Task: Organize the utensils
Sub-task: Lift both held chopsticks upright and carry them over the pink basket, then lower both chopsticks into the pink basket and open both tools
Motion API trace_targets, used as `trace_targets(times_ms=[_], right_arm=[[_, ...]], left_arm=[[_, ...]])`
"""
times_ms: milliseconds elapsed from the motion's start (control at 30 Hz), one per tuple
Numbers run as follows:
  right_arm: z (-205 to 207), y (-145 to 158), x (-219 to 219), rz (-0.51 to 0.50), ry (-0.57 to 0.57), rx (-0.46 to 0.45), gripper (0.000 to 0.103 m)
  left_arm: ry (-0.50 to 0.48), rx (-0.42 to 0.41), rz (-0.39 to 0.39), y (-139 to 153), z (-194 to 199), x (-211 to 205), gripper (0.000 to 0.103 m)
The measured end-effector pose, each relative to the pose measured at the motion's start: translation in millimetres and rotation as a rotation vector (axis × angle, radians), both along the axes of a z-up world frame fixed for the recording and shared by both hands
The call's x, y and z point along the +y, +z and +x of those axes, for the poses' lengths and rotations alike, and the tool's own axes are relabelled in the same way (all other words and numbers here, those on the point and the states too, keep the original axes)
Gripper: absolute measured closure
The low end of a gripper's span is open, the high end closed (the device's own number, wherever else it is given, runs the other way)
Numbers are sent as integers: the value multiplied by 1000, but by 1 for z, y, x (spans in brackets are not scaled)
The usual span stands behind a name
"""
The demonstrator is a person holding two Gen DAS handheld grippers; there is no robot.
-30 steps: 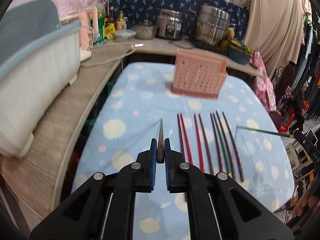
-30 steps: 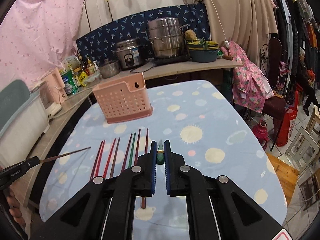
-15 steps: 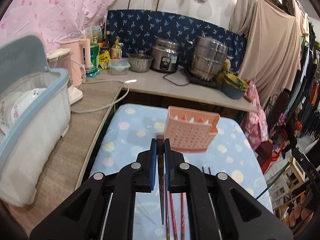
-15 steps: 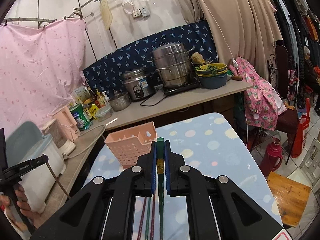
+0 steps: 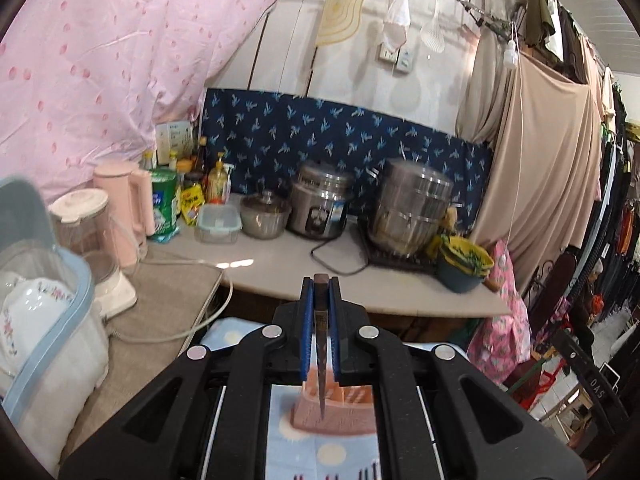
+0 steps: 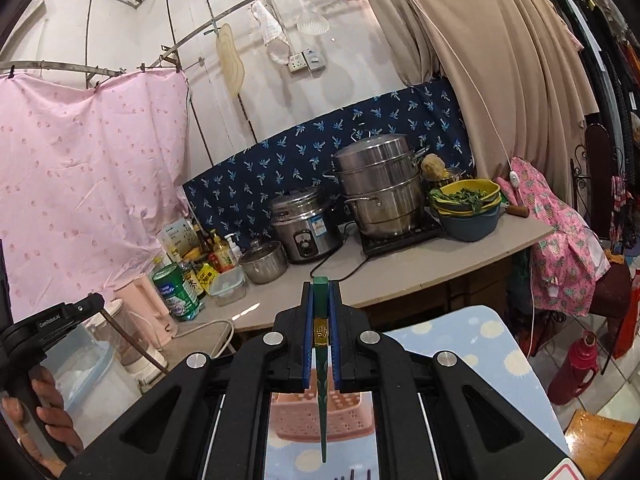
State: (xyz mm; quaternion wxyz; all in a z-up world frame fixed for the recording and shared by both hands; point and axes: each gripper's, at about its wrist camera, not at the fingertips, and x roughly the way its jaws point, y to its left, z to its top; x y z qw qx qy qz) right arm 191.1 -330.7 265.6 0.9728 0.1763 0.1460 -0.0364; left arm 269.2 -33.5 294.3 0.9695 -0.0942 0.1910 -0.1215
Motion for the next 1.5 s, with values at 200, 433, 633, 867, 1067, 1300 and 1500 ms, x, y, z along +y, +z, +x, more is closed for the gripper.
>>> trace_targets(times_ms=[200, 433, 633, 867, 1067, 1300, 1500], right_arm=[[55, -6, -10, 20, -17, 1, 96], [93, -42, -18, 29, -8, 56, 96], [109, -87, -17, 28, 7, 137, 96], [102, -107, -16, 20, 6, 173, 81], [70, -98, -15, 11, -3, 141, 63], [10, -106, -11, 32, 11, 165, 56], [-44, -129, 3, 19, 36, 216, 56]], left_arm=[[19, -25, 6, 1, 37, -17, 96], [21, 23, 35, -36, 69, -28, 96], [18, 86, 61, -79, 86, -31, 96], [29, 120, 66, -107, 82, -22, 86], [49, 116, 63, -110, 59, -5, 58], [50, 131, 103, -122, 13, 13, 49], [50, 175, 125, -144, -31, 27, 49]])
